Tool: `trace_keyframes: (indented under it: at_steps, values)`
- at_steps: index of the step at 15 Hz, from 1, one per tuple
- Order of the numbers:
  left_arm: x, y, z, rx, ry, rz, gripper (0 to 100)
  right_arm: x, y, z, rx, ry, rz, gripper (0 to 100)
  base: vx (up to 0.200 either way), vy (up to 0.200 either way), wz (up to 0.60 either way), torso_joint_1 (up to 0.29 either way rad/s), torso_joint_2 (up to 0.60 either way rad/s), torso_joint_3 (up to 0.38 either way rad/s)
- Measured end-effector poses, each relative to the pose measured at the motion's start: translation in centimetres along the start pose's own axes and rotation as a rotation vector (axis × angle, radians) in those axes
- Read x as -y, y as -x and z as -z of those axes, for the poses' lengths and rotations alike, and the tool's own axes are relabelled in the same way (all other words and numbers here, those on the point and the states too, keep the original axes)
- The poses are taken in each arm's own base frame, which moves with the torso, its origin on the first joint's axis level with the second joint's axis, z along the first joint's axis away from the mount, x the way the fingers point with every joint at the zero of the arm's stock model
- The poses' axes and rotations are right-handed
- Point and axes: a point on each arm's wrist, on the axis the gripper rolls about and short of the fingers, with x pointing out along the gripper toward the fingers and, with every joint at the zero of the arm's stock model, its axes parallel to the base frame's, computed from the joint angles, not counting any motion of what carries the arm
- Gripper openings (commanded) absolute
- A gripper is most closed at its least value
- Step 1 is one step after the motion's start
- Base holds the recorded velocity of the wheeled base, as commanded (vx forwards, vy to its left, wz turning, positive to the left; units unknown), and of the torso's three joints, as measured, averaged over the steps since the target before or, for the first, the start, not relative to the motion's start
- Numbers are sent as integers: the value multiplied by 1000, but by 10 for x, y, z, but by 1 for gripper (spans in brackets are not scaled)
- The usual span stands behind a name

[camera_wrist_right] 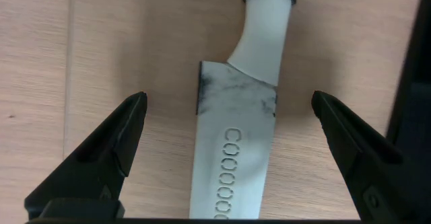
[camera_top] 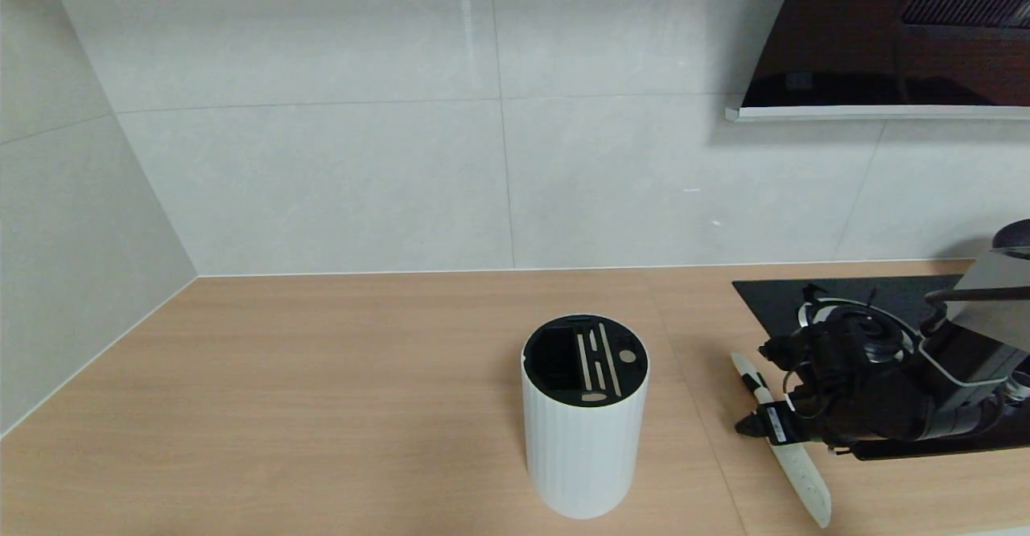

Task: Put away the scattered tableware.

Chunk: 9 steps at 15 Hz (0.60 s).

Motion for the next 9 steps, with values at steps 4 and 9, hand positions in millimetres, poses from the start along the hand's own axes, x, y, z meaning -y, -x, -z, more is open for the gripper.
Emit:
trace_keyframes:
  at_steps: [4,9]
  values:
    - [0,0,0,0,0,0,100,2,-4,1,7,-3,12,0,0,0,0,0,0,0]
    - [0,0,0,0,0,0,100,2,-6,3,3,-3,18,0,0,0,0,0,0,0]
